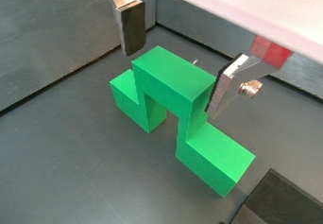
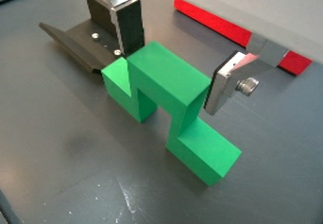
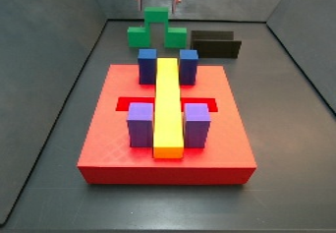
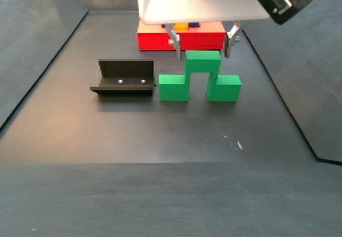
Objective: Pick up the green object. Move up. Move to above the board. Insert the green object.
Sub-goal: Pick up the green object.
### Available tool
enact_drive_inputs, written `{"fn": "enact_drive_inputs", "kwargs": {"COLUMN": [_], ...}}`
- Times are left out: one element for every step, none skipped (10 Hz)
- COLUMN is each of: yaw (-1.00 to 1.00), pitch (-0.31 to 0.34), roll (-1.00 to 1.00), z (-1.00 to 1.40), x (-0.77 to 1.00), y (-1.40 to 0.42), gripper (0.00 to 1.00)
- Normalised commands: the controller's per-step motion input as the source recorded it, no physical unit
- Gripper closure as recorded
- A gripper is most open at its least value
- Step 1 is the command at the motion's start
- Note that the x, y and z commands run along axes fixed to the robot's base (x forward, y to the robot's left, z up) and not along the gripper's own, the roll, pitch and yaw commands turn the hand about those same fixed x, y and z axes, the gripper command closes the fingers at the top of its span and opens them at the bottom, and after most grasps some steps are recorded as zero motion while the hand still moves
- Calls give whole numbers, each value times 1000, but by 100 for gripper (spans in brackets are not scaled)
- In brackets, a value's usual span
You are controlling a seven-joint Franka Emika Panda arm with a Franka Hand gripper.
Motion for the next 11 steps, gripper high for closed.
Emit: {"fn": "enact_drive_inputs", "kwargs": {"yaw": [-57,-63,-74,-63,-37,0,80,0,0,-9,0], "pitch": [57,30,26,44,79,90,61,3,3,0,0], "roll": [-6,0,0,-20,-80,-124,-47,-14,-13,0,0], "z": [-300,-334,-369,-337,-263,-131,-20,-51,-117,-43,0], "x": [-37,-140,-120,-40,0,0,0,0,0,0,0], "y": [0,0,14,83,211,234,37,0,-49,-43,-46], "gripper": [0,0,0,0,0,0,0,0,0,0,0]}}
